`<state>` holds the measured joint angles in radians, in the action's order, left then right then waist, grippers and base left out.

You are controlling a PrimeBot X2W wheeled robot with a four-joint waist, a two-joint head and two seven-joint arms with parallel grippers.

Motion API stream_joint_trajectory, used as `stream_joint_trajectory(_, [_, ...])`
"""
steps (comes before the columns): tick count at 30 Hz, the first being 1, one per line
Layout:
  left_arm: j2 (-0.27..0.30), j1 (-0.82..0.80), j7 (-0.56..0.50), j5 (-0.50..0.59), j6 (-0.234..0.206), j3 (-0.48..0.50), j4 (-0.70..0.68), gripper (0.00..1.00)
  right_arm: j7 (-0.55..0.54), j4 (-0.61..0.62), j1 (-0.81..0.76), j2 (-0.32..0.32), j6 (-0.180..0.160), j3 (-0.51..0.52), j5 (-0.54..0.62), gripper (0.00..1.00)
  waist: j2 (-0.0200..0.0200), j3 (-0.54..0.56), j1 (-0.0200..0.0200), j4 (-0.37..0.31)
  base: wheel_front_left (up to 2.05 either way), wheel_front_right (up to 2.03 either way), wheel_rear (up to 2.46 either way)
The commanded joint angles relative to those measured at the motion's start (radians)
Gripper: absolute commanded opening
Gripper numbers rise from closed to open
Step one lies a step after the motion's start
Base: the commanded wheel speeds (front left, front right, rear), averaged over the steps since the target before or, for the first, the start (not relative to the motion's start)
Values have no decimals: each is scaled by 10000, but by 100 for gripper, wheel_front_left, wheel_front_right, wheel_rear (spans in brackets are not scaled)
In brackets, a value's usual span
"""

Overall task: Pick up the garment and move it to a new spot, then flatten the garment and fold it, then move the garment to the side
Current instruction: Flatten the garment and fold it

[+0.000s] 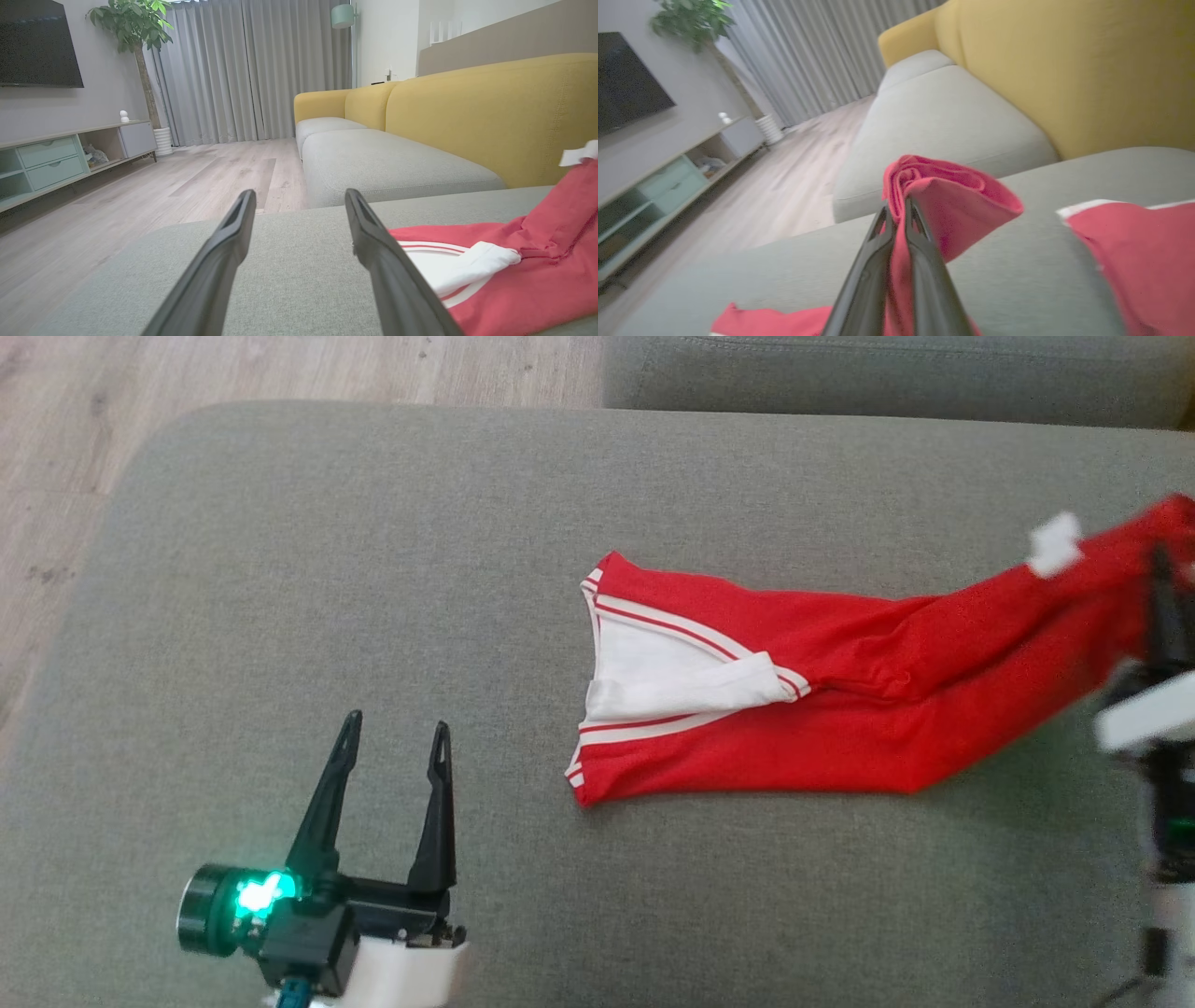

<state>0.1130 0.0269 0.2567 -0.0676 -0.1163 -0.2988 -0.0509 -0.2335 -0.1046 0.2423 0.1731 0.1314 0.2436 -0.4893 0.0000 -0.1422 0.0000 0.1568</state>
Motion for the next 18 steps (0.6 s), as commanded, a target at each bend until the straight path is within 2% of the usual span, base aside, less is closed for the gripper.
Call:
stream_joint_trajectory(1, [-78,-183,51,92,68,359,-258,100,-177,747,372,-206,-7,-625,-94,0,0,24,0,34,0,0,0])
stream_joint_trajectory(4, [-137,-246,51,137,210,310,-196,100,-353,1208,555,-750,-7,-1670,-122,0,0,15,0,201,0,0,0])
stream_joint_trajectory(7, [-188,-308,51,170,325,282,-138,100,-436,1074,706,-1095,-7,-2887,-336,0,0,-22,0,473,0,0,0])
stream_joint_trajectory(10, [-234,-322,51,199,389,280,-47,100,-263,429,797,-1207,-7,-4028,-410,0,0,-22,0,778,0,0,0])
stream_joint_trajectory(14, [-323,-336,51,186,445,246,0,100,356,-854,900,-1223,-7,-5377,-1261,0,0,-5,0,1217,0,0,0])
stream_joint_trajectory(17, [-377,-306,51,173,443,266,4,100,914,-1853,1130,-1225,-7,-6204,-1778,0,0,-8,0,1426,0,0,0])
stream_joint_trajectory(18, [-377,-306,51,173,443,266,4,100,914,-1853,1130,-1225,-7,-6204,-1778,0,0,-8,0,1426,0,0,0])
